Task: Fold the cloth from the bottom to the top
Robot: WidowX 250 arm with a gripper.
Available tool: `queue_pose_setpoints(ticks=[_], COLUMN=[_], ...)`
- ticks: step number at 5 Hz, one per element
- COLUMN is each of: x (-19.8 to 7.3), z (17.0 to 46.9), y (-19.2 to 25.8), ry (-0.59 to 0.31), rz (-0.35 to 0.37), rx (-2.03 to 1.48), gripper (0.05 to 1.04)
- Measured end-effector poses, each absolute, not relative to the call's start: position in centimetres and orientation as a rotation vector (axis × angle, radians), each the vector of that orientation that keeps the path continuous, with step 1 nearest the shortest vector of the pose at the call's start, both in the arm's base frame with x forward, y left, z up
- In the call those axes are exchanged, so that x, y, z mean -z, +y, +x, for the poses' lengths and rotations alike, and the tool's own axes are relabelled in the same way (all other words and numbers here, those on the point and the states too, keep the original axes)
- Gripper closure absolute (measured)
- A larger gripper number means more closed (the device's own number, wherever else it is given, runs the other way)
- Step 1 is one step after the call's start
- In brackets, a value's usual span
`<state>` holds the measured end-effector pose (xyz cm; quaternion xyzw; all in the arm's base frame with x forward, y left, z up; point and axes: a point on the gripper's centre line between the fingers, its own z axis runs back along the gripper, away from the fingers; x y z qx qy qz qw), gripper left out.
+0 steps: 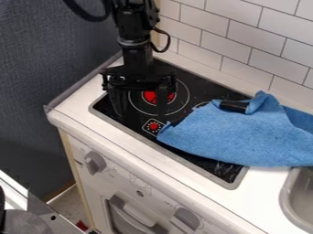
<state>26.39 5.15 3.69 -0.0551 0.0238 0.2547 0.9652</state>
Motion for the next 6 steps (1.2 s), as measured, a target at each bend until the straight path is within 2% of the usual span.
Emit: queue_pose_setpoints(ticks=[1, 2, 4, 5, 6], x=[-3.0, -3.0, -3.4, -1.8, 0.9], z=[26.1, 26.5, 28.8, 30.5, 32.2], y=[4.8, 2.4, -3.6, -6.8, -8.7], ry=[0.077, 0.076, 0.014, 0.02, 0.076], rz=[-0.109, -0.084, -0.1, -0.089, -0.088], rx=[-0.517, -0.509, -0.423, -0.373, -0.3], gripper=[0.083, 0.083, 0.083, 0.083, 0.083])
